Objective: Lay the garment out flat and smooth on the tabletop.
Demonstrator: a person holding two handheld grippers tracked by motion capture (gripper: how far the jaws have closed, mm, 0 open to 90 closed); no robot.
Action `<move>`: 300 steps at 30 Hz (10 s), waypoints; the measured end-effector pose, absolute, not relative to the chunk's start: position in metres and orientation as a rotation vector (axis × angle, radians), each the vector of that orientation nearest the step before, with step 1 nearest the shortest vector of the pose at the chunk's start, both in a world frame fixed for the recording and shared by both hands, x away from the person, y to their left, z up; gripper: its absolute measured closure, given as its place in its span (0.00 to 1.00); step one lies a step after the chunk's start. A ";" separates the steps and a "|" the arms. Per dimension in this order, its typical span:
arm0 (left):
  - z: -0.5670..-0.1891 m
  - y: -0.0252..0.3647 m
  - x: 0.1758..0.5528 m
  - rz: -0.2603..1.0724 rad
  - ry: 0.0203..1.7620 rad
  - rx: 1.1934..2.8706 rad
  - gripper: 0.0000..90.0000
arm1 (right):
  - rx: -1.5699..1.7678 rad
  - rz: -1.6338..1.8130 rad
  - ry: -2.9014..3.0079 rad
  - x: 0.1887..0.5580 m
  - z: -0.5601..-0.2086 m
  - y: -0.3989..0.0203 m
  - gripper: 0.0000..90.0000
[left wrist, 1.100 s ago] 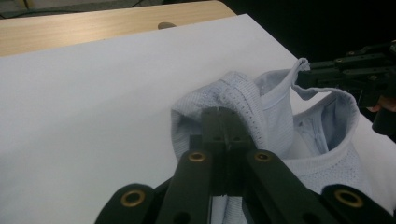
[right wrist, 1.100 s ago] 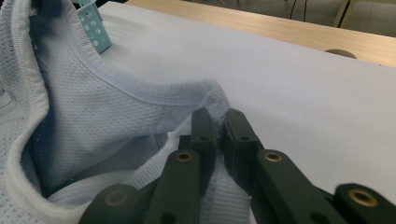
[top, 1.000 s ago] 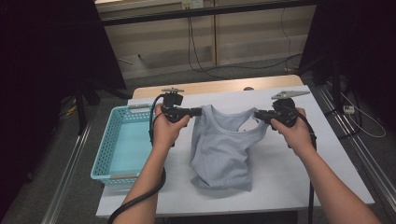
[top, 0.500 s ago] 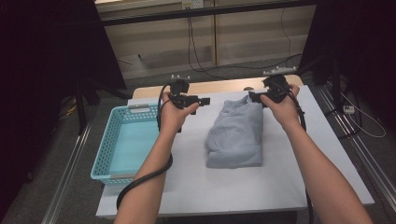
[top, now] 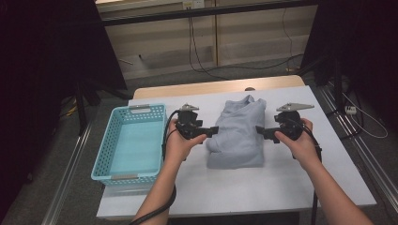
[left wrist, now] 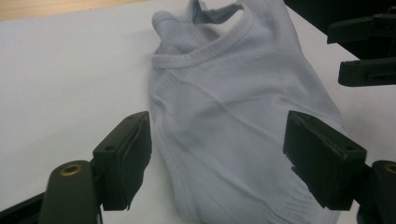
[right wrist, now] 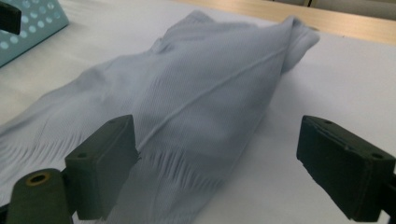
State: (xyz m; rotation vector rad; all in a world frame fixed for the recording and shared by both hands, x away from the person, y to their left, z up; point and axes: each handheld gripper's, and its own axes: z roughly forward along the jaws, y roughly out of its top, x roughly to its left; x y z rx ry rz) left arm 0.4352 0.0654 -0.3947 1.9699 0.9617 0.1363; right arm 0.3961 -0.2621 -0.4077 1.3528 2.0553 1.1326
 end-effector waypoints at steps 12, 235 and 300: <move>-0.424 0.065 0.407 0.135 0.904 2.026 0.23 | 1.334 1.135 2.074 0.369 -0.436 -0.262 0.13; -0.420 0.110 0.382 0.278 0.921 2.010 0.96 | 1.347 0.976 2.128 0.352 -0.470 -0.254 0.70; -0.425 0.095 0.379 0.140 0.929 2.074 0.93 | 1.364 1.062 2.082 0.330 -0.450 -0.304 0.99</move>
